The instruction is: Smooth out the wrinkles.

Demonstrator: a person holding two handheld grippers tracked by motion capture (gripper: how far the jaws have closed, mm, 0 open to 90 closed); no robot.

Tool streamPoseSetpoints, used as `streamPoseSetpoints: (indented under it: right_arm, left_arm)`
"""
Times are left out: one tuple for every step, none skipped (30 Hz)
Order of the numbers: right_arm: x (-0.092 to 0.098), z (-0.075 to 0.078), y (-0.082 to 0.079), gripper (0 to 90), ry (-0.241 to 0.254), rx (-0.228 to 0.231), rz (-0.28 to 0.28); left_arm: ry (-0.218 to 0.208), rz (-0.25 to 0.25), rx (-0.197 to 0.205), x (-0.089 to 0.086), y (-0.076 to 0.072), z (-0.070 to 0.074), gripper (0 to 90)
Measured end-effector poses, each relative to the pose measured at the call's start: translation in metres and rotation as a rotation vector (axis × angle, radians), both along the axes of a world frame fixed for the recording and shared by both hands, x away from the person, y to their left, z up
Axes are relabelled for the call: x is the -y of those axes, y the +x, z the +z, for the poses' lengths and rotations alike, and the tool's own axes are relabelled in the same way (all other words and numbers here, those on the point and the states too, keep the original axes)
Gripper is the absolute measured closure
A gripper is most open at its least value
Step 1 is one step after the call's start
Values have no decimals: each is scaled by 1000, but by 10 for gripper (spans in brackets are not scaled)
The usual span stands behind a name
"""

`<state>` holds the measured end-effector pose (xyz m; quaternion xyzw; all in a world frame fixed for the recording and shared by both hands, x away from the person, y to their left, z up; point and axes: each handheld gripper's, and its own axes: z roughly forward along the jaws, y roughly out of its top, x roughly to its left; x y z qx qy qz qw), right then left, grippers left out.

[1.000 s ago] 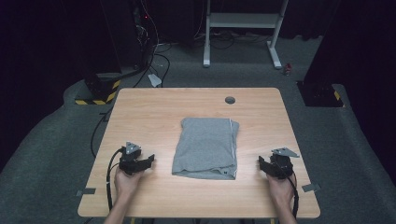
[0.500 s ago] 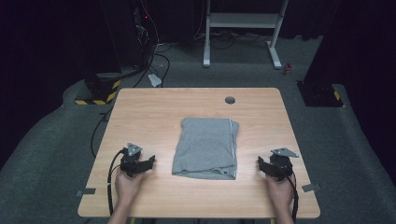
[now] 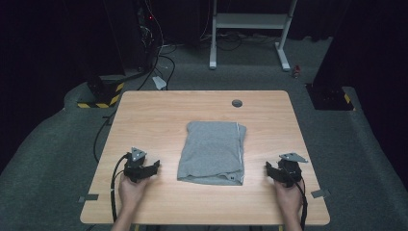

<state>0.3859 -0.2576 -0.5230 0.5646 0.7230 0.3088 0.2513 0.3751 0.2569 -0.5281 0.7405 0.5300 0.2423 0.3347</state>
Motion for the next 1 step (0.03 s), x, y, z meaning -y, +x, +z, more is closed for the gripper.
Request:
streamPoseSetpoints:
  right_arm:
    - [0, 0, 0, 338, 1, -1, 2]
  left_arm:
    - [-1, 0, 0, 0, 0, 0, 313]
